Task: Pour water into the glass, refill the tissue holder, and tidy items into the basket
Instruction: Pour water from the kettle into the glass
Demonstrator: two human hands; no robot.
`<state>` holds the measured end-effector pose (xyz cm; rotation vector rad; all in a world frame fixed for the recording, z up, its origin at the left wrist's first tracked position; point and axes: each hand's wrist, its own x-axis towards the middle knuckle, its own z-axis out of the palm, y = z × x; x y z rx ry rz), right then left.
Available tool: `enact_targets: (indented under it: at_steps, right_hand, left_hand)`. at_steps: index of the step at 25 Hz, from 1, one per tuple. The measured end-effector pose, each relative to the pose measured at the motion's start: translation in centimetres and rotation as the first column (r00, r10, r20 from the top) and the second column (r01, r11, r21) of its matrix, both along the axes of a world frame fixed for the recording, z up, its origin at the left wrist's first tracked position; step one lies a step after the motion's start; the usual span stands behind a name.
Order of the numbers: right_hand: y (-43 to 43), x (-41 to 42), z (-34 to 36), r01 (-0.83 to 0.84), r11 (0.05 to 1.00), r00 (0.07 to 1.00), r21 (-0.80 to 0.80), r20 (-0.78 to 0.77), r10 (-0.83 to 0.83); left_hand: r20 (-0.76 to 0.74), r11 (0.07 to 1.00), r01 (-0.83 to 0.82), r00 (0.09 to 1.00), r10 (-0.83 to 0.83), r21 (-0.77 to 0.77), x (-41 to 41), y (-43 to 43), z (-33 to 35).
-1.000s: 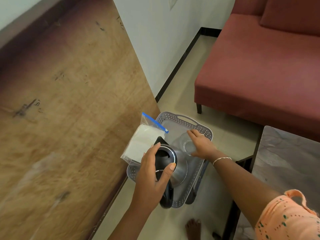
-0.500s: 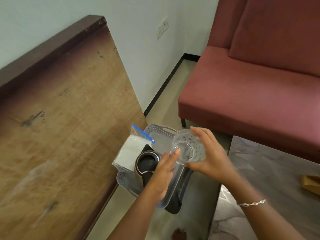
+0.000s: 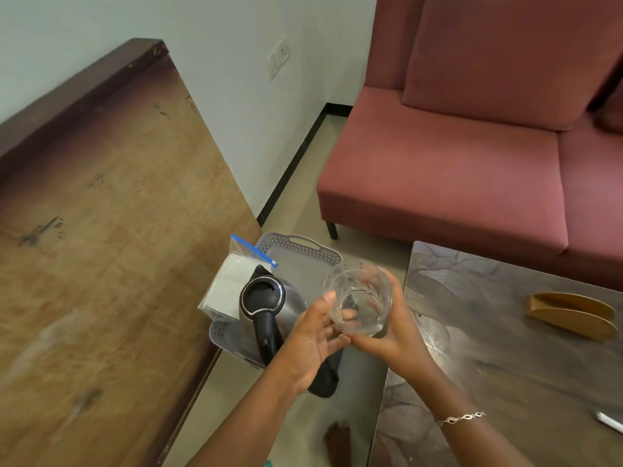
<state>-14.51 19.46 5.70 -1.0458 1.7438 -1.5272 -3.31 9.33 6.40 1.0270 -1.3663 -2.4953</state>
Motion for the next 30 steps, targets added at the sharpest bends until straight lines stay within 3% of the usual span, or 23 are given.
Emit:
enact_targets:
  at_steps: [3,5,7,8,9,11,13,16,20,26,30]
  right_hand:
    - [1.0,0.6,0.0,0.078,0.996,0.996,-0.036,0.048,-0.076]
    - [1.6,0.8,0.2,0.120,0.990,0.992,-0.070,0.053,-0.117]
    - [2.2,0.8,0.3,0.142,0.986,0.988,-0.088,0.068,-0.136]
    - [2.5,0.7,0.3,0.149,0.986,0.988,-0.080,0.063,-0.144]
    - [2.7,0.7,0.4,0.158,0.985,0.987,-0.065,0.043,-0.156]
    - [3.2,0.6,0.4,0.177,0.983,0.984,-0.046,0.018,-0.177]
    - [3.5,0.7,0.2,0.190,0.981,0.982,-0.038,0.024,-0.189]
    - [4.2,0.9,-0.1,0.192,0.981,0.981,-0.010,0.039,-0.191]
    - [5.3,1.2,-0.6,0.208,0.977,0.978,0.056,0.010,-0.208]
    - [6.4,0.9,-0.8,0.229,0.967,0.973,0.115,-0.014,-0.229]
    - [6.9,0.5,-0.8,0.251,0.962,0.968,0.112,-0.031,-0.249]
  left_hand:
    - [0.056,0.989,0.021,0.998,-0.013,-0.146,0.8,0.6,-0.4]
    - [0.128,0.881,-0.159,0.963,0.239,-0.445,2.3,0.5,-1.5]
    - [0.192,0.642,-0.330,0.773,0.604,-0.692,4.7,-0.9,-3.7]
    - [0.260,0.608,-0.321,0.690,0.675,-0.726,5.7,-1.8,-5.1]
    - [0.358,0.645,-0.265,0.654,0.666,-0.716,6.5,-2.7,-6.7]
    - [0.510,0.791,-0.156,0.688,0.517,-0.591,6.8,-4.0,-9.7]
    - [0.568,0.883,-0.133,0.721,0.398,-0.450,5.9,-4.4,-11.1]
    - [0.606,0.900,-0.246,0.672,0.426,-0.360,5.1,-5.0,-12.1]
    - [0.593,0.914,-0.345,0.698,0.401,-0.211,5.2,-5.7,-13.0]
    - [0.570,0.887,-0.389,0.682,0.459,-0.249,6.1,-6.1,-13.8]
    - [0.549,0.890,-0.329,0.702,0.454,-0.316,6.7,-7.3,-12.8]
